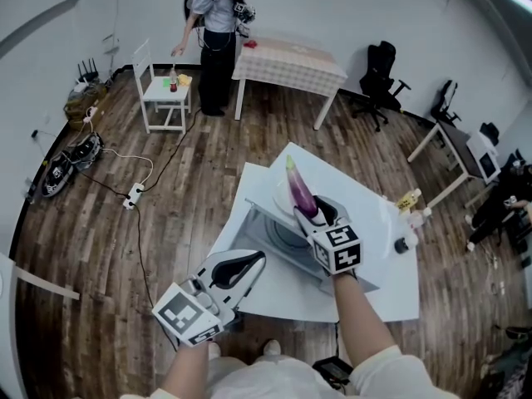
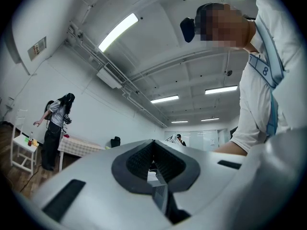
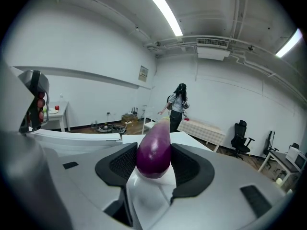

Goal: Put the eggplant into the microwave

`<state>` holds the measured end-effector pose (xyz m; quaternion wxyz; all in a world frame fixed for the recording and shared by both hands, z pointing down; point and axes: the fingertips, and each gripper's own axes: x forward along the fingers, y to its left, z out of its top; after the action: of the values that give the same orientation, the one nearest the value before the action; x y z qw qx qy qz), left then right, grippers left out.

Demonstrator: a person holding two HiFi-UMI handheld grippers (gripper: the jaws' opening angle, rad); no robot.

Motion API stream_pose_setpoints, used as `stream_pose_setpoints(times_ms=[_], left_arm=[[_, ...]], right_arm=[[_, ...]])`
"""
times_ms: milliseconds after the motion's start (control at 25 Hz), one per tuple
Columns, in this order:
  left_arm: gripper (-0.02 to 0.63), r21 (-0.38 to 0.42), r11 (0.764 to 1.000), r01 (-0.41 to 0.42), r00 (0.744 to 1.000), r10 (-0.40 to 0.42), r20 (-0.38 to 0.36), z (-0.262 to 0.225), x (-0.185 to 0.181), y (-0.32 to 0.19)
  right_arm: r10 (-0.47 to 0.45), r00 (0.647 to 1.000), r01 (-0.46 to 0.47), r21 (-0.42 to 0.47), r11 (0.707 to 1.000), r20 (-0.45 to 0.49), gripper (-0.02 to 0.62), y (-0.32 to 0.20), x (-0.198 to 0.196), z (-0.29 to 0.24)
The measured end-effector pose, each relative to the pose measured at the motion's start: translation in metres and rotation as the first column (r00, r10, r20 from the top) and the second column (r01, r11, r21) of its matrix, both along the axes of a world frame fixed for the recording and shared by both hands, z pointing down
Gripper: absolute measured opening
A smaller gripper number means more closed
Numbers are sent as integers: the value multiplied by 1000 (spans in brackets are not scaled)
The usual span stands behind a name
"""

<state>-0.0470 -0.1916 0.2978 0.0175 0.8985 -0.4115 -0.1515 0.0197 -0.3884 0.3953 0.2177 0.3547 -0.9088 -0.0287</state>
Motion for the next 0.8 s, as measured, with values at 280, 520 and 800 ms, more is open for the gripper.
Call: stream_pose_setpoints(times_ms=[280,520,800], left_arm=[[2,-2,999,-33,999,33,11,-1,7,5],[2,-3,998,-68,997,68,31,-4,11,10],[2,-6,994,-108,992,108,58,-5,15,22]], right_arm=[[7,999,-7,17,1000,32,236,25,9,-9],[14,998,-15,19,1000,61,236,43,14,-10],[32,996,-34,27,999,88,236,67,17,-11]])
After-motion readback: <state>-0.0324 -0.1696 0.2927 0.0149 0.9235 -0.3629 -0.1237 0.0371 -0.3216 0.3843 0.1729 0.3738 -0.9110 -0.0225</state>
